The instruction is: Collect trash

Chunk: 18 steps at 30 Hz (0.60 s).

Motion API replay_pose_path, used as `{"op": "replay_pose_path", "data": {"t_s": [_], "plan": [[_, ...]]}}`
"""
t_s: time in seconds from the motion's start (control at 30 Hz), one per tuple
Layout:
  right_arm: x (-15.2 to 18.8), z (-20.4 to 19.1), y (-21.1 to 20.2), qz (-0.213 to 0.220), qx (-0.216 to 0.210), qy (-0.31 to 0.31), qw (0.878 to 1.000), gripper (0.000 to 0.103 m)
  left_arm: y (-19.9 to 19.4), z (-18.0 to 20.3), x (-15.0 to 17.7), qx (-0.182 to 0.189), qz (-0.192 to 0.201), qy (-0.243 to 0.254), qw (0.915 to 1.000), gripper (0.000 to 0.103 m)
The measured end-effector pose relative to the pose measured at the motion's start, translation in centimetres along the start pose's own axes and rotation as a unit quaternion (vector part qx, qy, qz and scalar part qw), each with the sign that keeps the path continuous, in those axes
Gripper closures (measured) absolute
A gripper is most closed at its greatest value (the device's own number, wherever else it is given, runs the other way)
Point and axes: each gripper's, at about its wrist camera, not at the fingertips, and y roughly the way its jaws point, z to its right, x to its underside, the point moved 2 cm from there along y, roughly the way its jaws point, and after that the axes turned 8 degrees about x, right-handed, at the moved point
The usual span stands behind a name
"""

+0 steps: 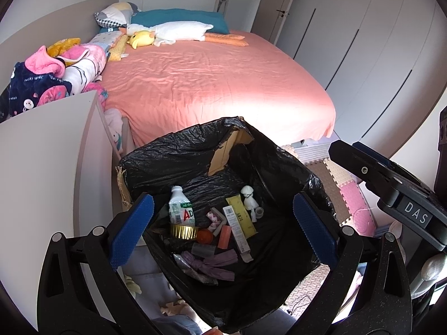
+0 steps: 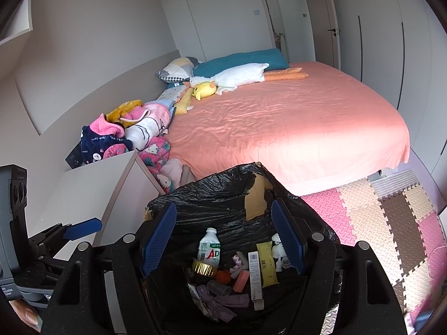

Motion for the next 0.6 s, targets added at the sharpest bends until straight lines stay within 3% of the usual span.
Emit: {"op": "replay_pose_path", "data": {"t_s": [0.43,0.6], "plan": [[0.08,-0.07,0.07,-0.001,0.000,-0.002,1.000,0.032,0.06,0.03,-0.11,-0.035,0.001,0.008,0.9994,0.006],[0.11,-0.13,0.12,-0.001,0.000,-0.002,1.000,0.032,0.09,-0.16,-0.09,-0.022,-0.002,-0.001,0.9998,0.006]]}}
